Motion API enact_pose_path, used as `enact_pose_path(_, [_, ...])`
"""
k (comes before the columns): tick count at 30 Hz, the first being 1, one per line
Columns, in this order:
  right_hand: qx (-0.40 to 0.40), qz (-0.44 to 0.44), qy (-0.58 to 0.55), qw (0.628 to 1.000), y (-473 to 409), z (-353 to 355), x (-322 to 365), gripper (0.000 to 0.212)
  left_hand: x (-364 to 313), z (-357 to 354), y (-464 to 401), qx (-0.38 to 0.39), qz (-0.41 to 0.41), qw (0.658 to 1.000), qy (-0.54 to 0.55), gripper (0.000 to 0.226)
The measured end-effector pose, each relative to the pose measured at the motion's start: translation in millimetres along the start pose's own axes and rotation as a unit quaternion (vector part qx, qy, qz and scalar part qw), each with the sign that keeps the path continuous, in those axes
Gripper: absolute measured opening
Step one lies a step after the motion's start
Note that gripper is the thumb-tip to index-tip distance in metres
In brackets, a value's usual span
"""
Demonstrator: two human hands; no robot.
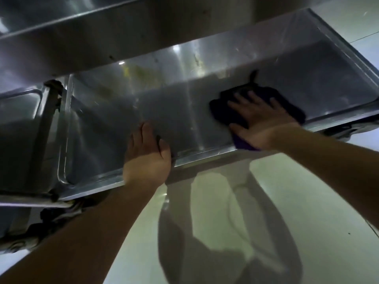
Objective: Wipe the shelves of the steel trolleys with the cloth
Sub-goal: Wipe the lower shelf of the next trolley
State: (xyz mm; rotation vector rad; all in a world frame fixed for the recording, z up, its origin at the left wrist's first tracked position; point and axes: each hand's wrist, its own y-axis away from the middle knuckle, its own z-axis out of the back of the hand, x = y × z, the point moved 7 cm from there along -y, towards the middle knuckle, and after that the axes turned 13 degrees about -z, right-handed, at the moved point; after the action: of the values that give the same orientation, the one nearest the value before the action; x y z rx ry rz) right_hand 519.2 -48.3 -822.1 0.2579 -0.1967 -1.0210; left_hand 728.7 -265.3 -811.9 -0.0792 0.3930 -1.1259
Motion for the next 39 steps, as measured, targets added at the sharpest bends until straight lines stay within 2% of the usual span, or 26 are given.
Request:
enact_pose_path(3, [-0.002, -0.155, -0.025, 0.988, -11, 6, -76, 0.071, -1, -1, -1, 0.020, -0.004, 1.000, -0.012, 0.056])
enact_pose_path(5, [-0.004, -0.193, -0.047, 0.980, -9, 4, -93, 0.071, -2, -3, -1, 0.041, -0.008, 0.999, -0.030, 0.058])
enact_pose_path(7, [-0.016, -0.194, -0.065, 0.979, -3, 1, -80, 0.069, -3, -4, -2, 0.059, -0.003, 0.998, -0.037, 0.058])
enact_pose_path(10, [-0.073, -0.141, -0.088, 0.983, 18, 0, -29, 0.061, -5, -5, -2, 0.076, -0.006, 0.996, -0.042, 0.049])
enact_pose_path(14, [-0.177, 0.008, -0.122, 0.976, 65, 1, 53, 0.043, -9, -1, -2, 0.088, -0.008, 0.994, -0.059, 0.041])
enact_pose_path(17, [-0.192, 0.089, -0.096, 0.973, 87, 0, 96, 0.039, -15, 3, -1, 0.118, -0.014, 0.989, -0.089, 0.040])
enact_pose_path(19, [-0.194, 0.106, -0.087, 0.971, 93, 5, 110, 0.037, -16, 4, -2, 0.139, -0.016, 0.985, -0.096, 0.043])
enact_pose_path(24, [-0.142, 0.151, -0.076, 0.975, 97, 22, 120, 0.033, -5, 12, 5, 0.170, -0.001, 0.985, -0.035, 0.043])
enact_pose_path(27, [-0.081, 0.154, -0.057, 0.983, 98, 26, 116, 0.033, -7, 26, 22, 0.179, -0.032, 0.981, -0.061, 0.048])
enact_pose_path(31, [-0.017, 0.142, -0.007, 0.990, 111, 16, 102, 0.049, -18, 45, 51, 0.144, -0.068, 0.987, -0.022, 0.040])
enact_pose_path(33, [0.027, 0.125, 0.011, 0.992, 126, 4, 92, 0.048, -25, 50, 68, 0.149, -0.092, 0.985, 0.006, 0.037])
enact_pose_path(36, [0.060, 0.099, 0.016, 0.993, 150, -1, 77, 0.040, -32, 59, 91, 0.198, -0.109, 0.974, 0.017, 0.035])
enact_pose_path(39, [0.112, 0.044, -0.020, 0.993, 175, 3, 61, 0.033, -32, 71, 114, 0.280, -0.086, 0.956, -0.005, 0.041])
